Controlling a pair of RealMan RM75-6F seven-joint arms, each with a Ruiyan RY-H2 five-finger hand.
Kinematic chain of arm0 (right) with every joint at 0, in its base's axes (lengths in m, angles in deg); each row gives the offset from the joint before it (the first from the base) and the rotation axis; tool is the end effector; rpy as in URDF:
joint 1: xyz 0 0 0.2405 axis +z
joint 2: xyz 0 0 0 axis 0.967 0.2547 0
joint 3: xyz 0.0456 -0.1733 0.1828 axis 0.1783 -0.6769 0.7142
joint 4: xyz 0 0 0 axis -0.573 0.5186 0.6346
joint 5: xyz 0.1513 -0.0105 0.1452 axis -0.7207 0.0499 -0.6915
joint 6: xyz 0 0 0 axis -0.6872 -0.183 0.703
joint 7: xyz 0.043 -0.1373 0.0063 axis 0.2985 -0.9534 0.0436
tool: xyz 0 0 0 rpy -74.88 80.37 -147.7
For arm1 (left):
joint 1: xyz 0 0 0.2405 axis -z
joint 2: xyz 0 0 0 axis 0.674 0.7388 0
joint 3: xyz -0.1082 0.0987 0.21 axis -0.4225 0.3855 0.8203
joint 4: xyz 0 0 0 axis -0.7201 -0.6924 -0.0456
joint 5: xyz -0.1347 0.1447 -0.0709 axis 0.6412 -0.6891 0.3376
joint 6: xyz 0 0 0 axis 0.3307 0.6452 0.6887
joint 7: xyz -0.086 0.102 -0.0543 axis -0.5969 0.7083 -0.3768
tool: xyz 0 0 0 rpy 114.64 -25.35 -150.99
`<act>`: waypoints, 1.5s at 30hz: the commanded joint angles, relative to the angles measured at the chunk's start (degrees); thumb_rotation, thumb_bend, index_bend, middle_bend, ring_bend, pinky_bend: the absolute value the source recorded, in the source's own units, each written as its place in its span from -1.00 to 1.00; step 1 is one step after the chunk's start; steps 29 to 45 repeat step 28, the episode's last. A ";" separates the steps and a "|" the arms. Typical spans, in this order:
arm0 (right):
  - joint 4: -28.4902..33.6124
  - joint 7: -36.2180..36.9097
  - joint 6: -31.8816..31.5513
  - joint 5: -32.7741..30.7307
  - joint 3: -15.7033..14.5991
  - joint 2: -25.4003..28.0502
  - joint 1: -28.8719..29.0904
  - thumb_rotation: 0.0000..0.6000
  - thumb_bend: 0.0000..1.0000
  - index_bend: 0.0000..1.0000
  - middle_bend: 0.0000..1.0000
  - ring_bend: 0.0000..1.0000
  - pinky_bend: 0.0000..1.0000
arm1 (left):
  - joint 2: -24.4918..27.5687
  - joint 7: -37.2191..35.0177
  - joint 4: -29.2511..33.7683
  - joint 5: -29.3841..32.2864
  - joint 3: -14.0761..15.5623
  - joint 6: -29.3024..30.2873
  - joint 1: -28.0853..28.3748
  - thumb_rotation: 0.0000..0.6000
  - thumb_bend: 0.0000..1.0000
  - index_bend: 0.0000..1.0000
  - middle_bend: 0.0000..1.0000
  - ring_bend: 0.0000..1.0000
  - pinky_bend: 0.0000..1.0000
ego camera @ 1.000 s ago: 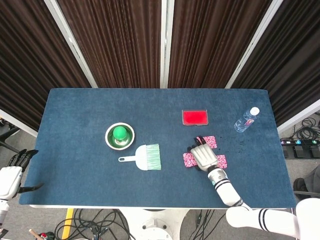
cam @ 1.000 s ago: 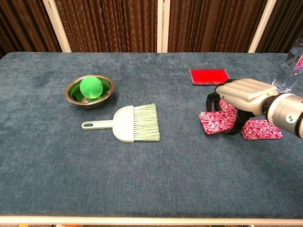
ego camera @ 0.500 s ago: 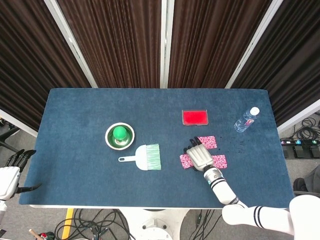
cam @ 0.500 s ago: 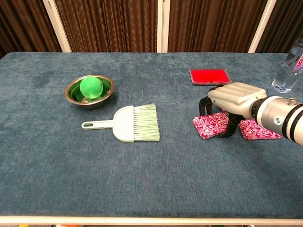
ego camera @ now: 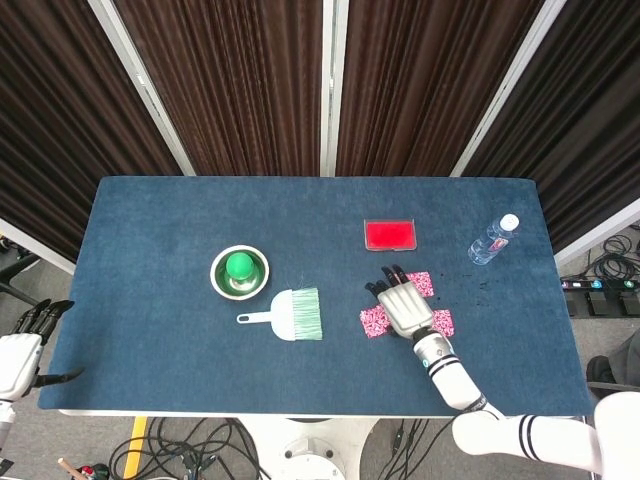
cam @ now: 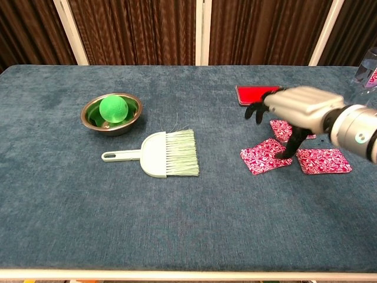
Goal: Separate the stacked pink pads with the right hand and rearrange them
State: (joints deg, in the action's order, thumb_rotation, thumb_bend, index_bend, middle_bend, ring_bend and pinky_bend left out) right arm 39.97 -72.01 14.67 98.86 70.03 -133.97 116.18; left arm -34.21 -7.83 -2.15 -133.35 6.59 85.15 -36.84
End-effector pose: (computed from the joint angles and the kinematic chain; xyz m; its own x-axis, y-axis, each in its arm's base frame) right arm -0.1660 -0.3123 -0.0313 0.6220 -0.2770 0.7323 -0.7711 -0.3788 0.5117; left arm -0.3705 0.1711 0.1468 0.2779 0.1380 0.9506 0.9604 -0.0199 -0.2779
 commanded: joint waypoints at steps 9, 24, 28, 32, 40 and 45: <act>5.33 15.97 -20.11 15.02 -2.71 16.88 -14.45 1.00 -0.88 -0.67 -0.56 -0.98 -1.00 | -0.86 2.10 0.34 0.49 -0.71 0.22 0.22 1.00 -1.00 -0.79 -0.82 -0.98 -0.77; -8.34 33.70 -31.99 24.83 -8.02 17.90 -29.41 1.00 -0.70 -0.78 -0.68 -1.00 -1.00 | -2.24 7.20 1.54 3.95 -3.62 1.64 -0.16 1.00 -1.00 -0.79 -0.81 -0.98 -0.77; -11.54 35.35 -31.58 25.37 -8.22 16.71 -31.03 1.00 -0.70 -0.80 -0.69 -1.00 -1.00 | -2.69 7.59 1.42 4.10 -3.73 1.77 -0.28 1.00 -1.00 -0.79 -0.81 -0.98 -0.77; -11.54 35.35 -31.58 25.37 -8.22 16.71 -31.03 1.00 -0.70 -0.80 -0.69 -1.00 -1.00 | -2.69 7.59 1.42 4.10 -3.73 1.77 -0.28 1.00 -1.00 -0.79 -0.81 -0.98 -0.77; -11.54 35.35 -31.58 25.37 -8.22 16.71 -31.03 1.00 -0.70 -0.80 -0.69 -1.00 -1.00 | -2.69 7.59 1.42 4.10 -3.73 1.77 -0.28 1.00 -1.00 -0.79 -0.81 -0.98 -0.77; -11.54 35.35 -31.58 25.37 -8.22 16.71 -31.03 1.00 -0.70 -0.80 -0.69 -1.00 -1.00 | -2.69 7.59 1.42 4.10 -3.73 1.77 -0.28 1.00 -1.00 -0.79 -0.81 -0.98 -0.77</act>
